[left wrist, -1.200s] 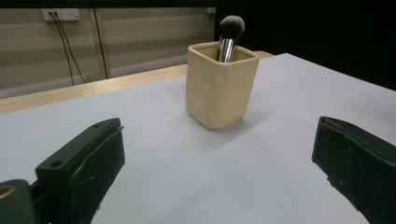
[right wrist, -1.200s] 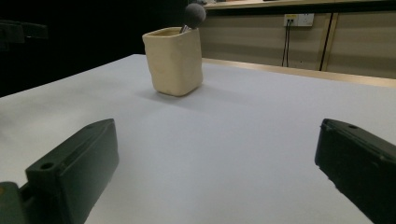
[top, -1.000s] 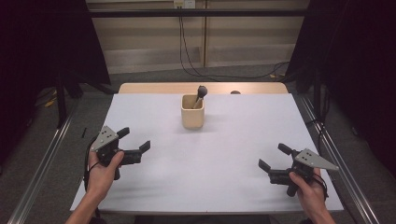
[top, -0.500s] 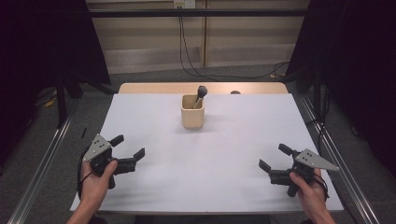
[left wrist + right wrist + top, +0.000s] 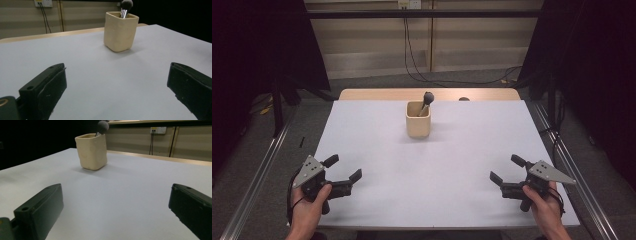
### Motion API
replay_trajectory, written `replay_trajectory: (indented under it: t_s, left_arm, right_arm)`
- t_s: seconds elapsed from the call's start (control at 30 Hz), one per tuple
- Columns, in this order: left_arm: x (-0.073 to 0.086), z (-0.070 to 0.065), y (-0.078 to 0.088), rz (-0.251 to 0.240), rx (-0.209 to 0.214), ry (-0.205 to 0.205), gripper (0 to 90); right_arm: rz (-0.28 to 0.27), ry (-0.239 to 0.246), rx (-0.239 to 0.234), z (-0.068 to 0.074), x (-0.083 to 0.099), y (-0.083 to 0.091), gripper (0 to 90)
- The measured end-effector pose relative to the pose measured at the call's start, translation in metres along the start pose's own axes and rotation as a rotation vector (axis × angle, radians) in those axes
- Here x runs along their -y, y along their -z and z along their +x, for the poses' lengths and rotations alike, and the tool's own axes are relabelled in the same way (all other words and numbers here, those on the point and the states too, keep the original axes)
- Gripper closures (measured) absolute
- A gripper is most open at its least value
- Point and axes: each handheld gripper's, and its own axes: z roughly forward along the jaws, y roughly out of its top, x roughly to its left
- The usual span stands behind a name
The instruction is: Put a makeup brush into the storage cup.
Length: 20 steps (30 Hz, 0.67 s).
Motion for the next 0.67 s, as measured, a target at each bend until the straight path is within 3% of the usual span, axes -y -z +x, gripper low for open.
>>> replay_trajectory:
  t_s: [0.33,0.67]
  left_arm:
    - [0.01,0.001,0.011,-0.013,-0.012,0.009,2.5]
    - [0.009,0.002,0.014,-0.018,-0.032,0.004,2.4]
  right_arm:
    - [-0.005,0.0,0.0,0.0,0.0,0.001,0.0]
    - [0.001,0.004,-0.006,0.0,0.0,0.0,0.0]
